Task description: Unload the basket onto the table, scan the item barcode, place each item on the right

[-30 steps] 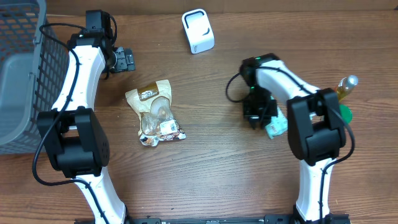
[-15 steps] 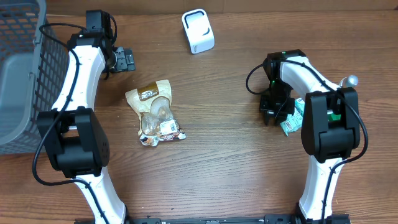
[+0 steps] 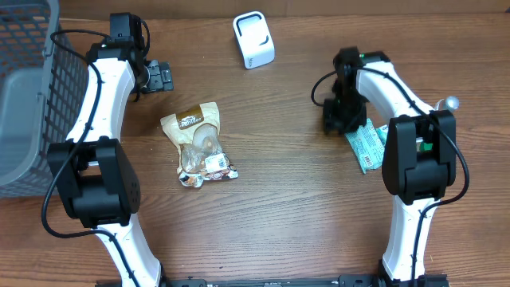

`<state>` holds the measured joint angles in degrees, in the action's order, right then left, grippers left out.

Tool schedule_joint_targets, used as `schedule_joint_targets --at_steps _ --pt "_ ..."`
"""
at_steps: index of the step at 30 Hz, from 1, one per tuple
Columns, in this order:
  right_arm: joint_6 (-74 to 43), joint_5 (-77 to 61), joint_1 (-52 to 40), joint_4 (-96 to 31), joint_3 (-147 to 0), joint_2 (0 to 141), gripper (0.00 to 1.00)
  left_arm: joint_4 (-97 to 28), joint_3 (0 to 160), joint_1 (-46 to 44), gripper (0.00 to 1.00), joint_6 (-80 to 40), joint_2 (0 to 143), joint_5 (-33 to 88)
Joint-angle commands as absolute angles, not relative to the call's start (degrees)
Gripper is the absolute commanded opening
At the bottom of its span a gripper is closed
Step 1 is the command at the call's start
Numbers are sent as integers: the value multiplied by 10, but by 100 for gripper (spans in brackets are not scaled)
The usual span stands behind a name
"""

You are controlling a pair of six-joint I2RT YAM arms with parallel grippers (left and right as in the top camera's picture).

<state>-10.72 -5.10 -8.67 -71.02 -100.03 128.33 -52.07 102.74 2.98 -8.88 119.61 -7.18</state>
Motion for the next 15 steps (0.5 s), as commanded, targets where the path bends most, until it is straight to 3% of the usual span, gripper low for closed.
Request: schedule_joint_targets --at_steps 1,8,15 --pt "-69 -48 -88 -670 -1050 1284 34 -520 1038 29 100 -95 1195 -79" --pt "-70 30 -71 -608 -1051 1284 35 -520 1038 29 100 -95 1195 -79" --pt "-70 34 -18 -679 -1049 1284 35 -520 1038 29 100 -95 1195 -79"
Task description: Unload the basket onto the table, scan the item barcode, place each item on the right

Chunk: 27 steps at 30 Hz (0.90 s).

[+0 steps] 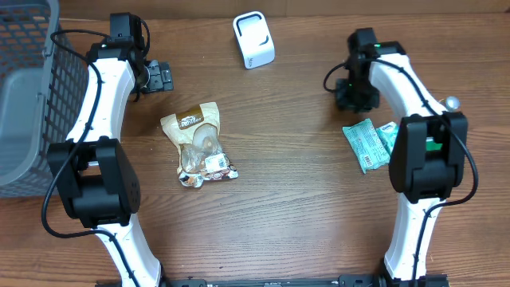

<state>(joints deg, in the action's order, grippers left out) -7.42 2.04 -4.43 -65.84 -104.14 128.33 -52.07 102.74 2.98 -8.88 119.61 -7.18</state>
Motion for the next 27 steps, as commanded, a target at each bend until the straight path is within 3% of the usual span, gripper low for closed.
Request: schedule_joint_targets --at_steps 1,9,13,19,27 --pt "-73 34 -10 -690 -1049 1284 35 -520 1038 29 100 -95 1195 -79" --pt "-74 13 23 -763 -1046 1284 35 -520 1038 29 99 -95 1195 -79" --pt "-74 -7 23 -735 -1046 1284 34 -520 1038 29 100 -95 1195 -79" --pt "-74 -27 22 -651 -1046 1284 4 -520 1038 29 100 -95 1195 -79" --pt "-74 -27 22 -634 -1026 1284 4 -520 1038 29 99 -95 1195 -79"
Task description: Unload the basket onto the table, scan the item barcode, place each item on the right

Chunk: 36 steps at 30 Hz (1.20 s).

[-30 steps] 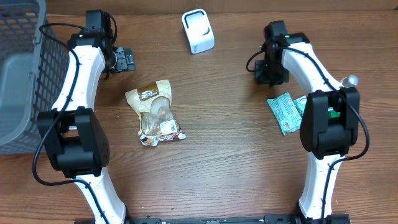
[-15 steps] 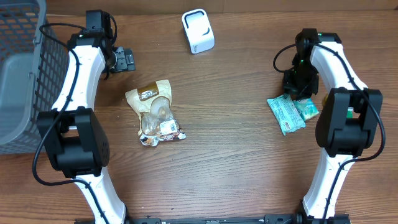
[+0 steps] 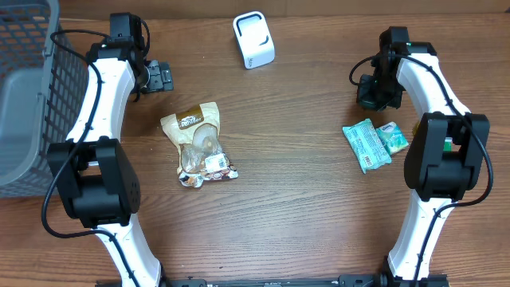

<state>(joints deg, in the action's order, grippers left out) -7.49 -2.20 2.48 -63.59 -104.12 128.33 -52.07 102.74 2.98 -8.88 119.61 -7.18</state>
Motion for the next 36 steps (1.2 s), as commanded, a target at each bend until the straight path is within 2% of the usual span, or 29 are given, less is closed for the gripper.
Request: schedule_joint_targets --at_steps 1,10,16,26,31,36 --pt "-74 -27 22 -637 -1022 1284 4 -520 1038 29 100 -95 1195 -79" --pt "-74 -27 23 -746 -993 1284 6 -520 1038 29 100 -95 1195 -79" --pt "-74 -27 23 -782 -1004 1284 12 -520 1038 29 99 -95 1195 -79" --pt "-74 -75 3 -848 -1092 1284 12 -520 1038 29 100 -95 1195 -79" --pt "-75 -126 -23 -894 -1074 1284 9 -520 1038 29 100 -95 1195 -79" --pt "-76 -119 -73 -898 -1021 1284 8 -520 1038 29 100 -95 1195 -79"
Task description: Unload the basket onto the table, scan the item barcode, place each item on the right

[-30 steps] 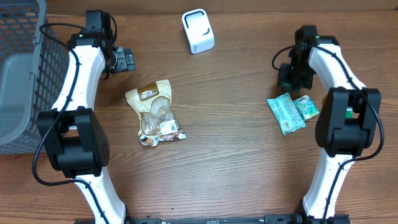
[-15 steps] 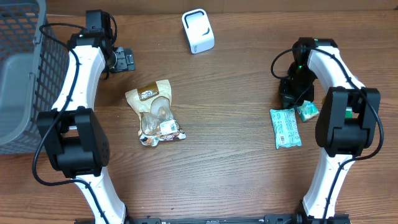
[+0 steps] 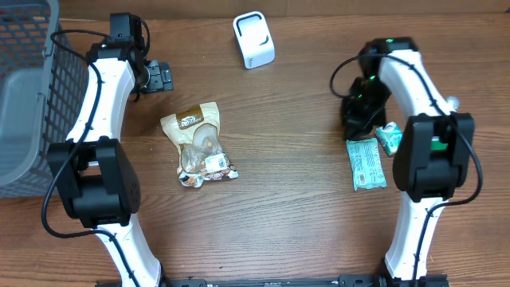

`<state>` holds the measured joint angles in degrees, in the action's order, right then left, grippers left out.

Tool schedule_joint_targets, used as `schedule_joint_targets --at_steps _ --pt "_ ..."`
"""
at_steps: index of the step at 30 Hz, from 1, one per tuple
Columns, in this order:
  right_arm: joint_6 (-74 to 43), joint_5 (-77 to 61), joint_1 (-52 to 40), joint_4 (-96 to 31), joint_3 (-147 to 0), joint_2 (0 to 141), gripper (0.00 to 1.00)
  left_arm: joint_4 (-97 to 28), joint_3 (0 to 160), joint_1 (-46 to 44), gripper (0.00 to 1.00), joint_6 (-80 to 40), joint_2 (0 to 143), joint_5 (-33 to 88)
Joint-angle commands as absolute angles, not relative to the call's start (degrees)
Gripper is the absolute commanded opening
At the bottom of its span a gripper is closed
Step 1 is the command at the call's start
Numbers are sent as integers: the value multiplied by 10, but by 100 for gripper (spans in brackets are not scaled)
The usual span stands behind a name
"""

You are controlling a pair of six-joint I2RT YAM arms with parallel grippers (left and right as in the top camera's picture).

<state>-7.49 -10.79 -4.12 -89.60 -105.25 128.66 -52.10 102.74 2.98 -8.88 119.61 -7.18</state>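
Note:
A white barcode scanner stands at the back centre of the table. A long green packet lies lengthwise at the right, with a smaller teal packet beside its far end. My right gripper points down at the far end of the green packet; its fingers are hidden under the wrist. A tan snack bag with a smaller wrapped item lies left of centre. My left gripper rests at the back left, away from every item.
A grey wire basket fills the left edge of the table. Brown wooden table top stretches between the snack bag and the green packets. A small silver knob shows at the right edge.
My right gripper has come from the back right down to the far end of the green packet. The packet, tilted before, now lies straight and a little nearer the front. The left arm has not moved.
My right gripper was first over the left end of the green packets. Then it stood farther back, clear of them, and then farther back and to the right. Now it is back at the green packet, which has turned. The left arm stayed still throughout.

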Motion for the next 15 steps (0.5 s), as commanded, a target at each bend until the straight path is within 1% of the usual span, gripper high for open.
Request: schedule_joint_targets --at_steps 1,6,7,10,15 --pt "-77 -110 -79 -897 -1013 1284 8 -520 1038 29 99 -95 1195 -79" --pt "-77 -49 -96 -889 -965 1284 8 -520 1038 29 99 -95 1195 -79" --pt "-107 -10 -94 -890 -959 1284 8 -520 1038 29 100 -95 1195 -79" --pt "-142 34 -81 -890 -958 1284 8 -520 1038 29 100 -95 1195 -79" --pt "-142 52 -69 -890 -958 1284 8 -520 1038 29 100 -95 1195 -79"
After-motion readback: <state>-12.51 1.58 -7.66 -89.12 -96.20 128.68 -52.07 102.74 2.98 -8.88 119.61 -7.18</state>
